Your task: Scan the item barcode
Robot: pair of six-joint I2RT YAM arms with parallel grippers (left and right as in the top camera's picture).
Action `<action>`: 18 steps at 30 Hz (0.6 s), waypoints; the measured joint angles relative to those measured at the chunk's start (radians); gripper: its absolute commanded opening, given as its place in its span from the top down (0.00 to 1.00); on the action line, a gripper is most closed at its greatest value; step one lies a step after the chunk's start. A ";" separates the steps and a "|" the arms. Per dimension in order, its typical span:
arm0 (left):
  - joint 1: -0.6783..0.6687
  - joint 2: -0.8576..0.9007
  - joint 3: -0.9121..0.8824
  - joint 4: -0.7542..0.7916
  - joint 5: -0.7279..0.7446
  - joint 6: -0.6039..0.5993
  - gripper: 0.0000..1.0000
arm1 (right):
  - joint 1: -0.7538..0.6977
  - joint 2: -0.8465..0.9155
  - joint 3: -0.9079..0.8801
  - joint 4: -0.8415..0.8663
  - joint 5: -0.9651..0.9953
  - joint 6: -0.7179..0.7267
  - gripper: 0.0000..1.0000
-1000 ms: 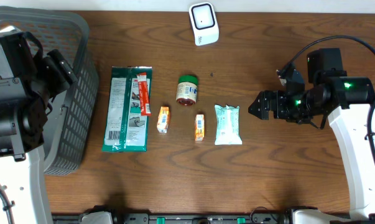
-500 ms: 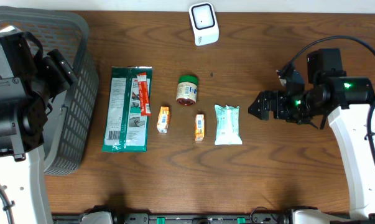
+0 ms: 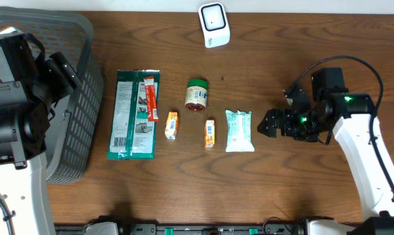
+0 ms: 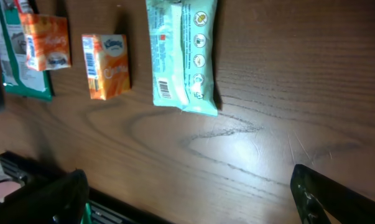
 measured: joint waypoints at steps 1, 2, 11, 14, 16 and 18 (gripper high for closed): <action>0.000 0.000 0.000 0.000 0.000 0.000 0.12 | 0.000 0.000 -0.006 0.006 0.000 0.000 0.01; 0.000 0.000 0.000 0.000 0.000 0.000 0.12 | 0.000 0.000 -0.013 0.016 0.000 0.000 0.01; 0.000 0.000 0.000 0.000 0.000 0.000 0.12 | 0.000 0.000 -0.073 0.115 -0.001 0.000 0.03; 0.000 0.000 0.000 0.000 0.000 0.000 0.12 | 0.000 0.000 -0.116 0.174 0.000 0.006 0.06; 0.000 0.000 0.000 0.000 0.000 0.000 0.12 | 0.000 0.000 -0.155 0.231 -0.002 0.021 0.10; 0.000 0.000 0.000 0.000 0.000 0.000 0.12 | 0.003 0.000 -0.199 0.290 -0.002 0.035 0.15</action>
